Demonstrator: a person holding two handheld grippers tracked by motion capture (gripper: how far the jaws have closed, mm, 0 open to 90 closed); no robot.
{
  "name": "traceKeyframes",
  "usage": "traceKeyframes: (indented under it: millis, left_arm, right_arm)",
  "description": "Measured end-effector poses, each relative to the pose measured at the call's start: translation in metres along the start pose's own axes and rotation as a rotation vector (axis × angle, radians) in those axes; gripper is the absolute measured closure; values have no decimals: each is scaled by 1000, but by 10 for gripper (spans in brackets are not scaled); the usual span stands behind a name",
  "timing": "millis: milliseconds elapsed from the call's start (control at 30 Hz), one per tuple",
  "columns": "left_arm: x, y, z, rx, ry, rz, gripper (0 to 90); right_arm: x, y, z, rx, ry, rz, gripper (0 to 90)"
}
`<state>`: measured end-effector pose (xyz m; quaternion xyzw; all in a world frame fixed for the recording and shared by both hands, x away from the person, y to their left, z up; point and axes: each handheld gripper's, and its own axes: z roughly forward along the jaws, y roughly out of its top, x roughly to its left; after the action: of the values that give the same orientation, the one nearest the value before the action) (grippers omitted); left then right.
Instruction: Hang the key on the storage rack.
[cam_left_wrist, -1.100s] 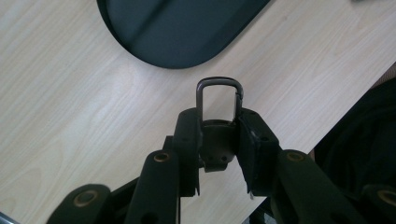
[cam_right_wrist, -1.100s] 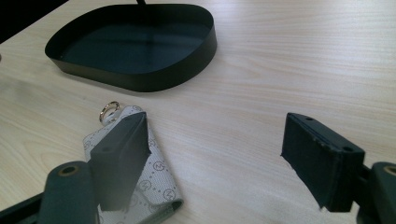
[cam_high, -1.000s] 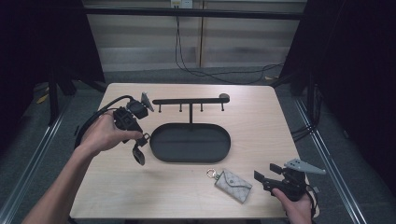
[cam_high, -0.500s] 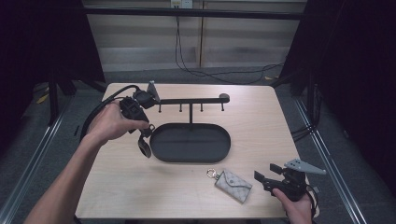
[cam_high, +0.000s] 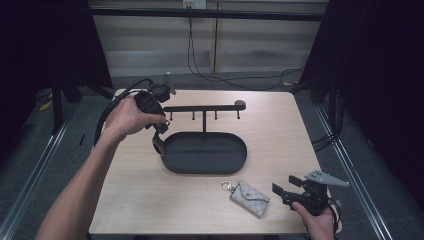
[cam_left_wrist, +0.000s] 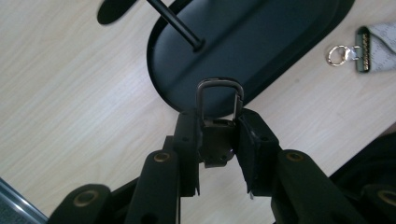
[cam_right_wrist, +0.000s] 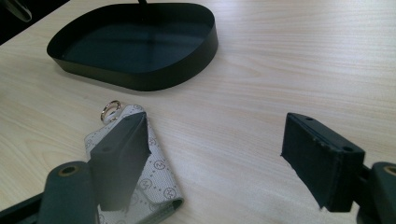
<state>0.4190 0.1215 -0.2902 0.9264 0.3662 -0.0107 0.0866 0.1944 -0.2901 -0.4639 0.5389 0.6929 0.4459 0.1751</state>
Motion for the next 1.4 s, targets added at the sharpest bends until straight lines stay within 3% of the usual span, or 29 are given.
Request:
traceKeyframes:
  millis: [433,733,800,1100,1400]
  left_arm:
    - [6,18,9,31,14,-31,707]
    - [7,25,16,17,15,-70,706]
    - [8,26,17,24,35,-64,706]
    - [8,31,23,14,47,-80,702]
    - [10,31,28,-14,34,-92,672]
  right_arm:
    - [0,0,-1,0,9,2,227]
    - [0,0,0,0,13,0,227]
    - [1,0,-1,0,12,1,227]
    - [0,0,-1,0,14,0,227]
    - [0,0,0,0,15,-1,226]
